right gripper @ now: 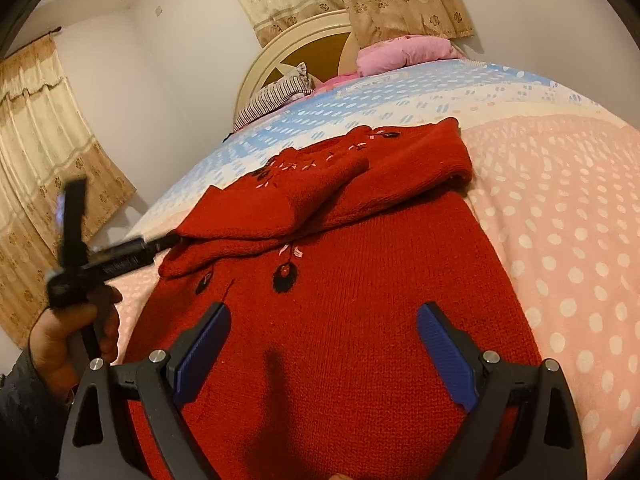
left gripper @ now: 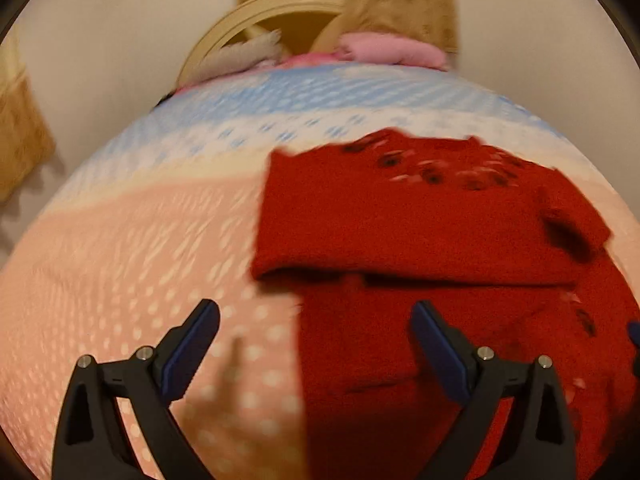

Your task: Fold small clothes

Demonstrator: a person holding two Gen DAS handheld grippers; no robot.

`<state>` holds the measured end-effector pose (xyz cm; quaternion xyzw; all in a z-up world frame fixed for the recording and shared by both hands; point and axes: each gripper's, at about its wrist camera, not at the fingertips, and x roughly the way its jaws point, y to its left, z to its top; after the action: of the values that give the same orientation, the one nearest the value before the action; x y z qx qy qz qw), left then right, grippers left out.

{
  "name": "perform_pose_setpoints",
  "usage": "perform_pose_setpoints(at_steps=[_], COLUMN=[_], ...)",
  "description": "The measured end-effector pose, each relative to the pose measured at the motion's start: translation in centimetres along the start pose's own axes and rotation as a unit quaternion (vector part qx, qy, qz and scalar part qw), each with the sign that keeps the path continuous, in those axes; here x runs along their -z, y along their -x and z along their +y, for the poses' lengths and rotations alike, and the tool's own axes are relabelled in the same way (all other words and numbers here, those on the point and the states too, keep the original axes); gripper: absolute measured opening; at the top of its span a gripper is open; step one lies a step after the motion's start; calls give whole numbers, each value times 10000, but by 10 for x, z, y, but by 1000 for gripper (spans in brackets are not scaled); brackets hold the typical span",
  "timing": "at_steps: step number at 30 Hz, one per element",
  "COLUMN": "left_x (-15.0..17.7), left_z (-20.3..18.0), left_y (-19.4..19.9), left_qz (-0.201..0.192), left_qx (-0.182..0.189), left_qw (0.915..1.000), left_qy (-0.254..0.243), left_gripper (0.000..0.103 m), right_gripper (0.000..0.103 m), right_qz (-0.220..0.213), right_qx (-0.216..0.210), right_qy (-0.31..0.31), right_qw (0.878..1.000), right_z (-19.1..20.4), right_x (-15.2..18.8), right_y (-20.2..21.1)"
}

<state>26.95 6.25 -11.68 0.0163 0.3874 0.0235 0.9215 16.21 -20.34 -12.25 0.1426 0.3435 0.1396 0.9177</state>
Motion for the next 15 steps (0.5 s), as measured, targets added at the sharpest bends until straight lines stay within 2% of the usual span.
perform_pose_setpoints(at_steps=[4,6,10,14,15], left_x=[-4,-6,0,3,3], left_z=[17,22,32,36,37], left_y=[-18,-20,-27,-32,-33], left_qz=[294,317,426,510,515], left_qx=[-24,-192,-15,171,195], left_qw=[9986,9973,9946,9922,9920], left_qy=[440,631,950,1124,1138], left_gripper=[100,102,103,103,103], right_gripper=[95,95,95,94,91], right_qz=[19,14,82,41,37], right_qx=[70,56,206,393,433], right_qy=[65,50,-93,35,122], right_qw=[10000,10000,9997,9992,9990], right_z=[1,1,-1,12,18], right_x=[1,0,-8,-42,-51], right_y=[-2,-1,9,18,17])
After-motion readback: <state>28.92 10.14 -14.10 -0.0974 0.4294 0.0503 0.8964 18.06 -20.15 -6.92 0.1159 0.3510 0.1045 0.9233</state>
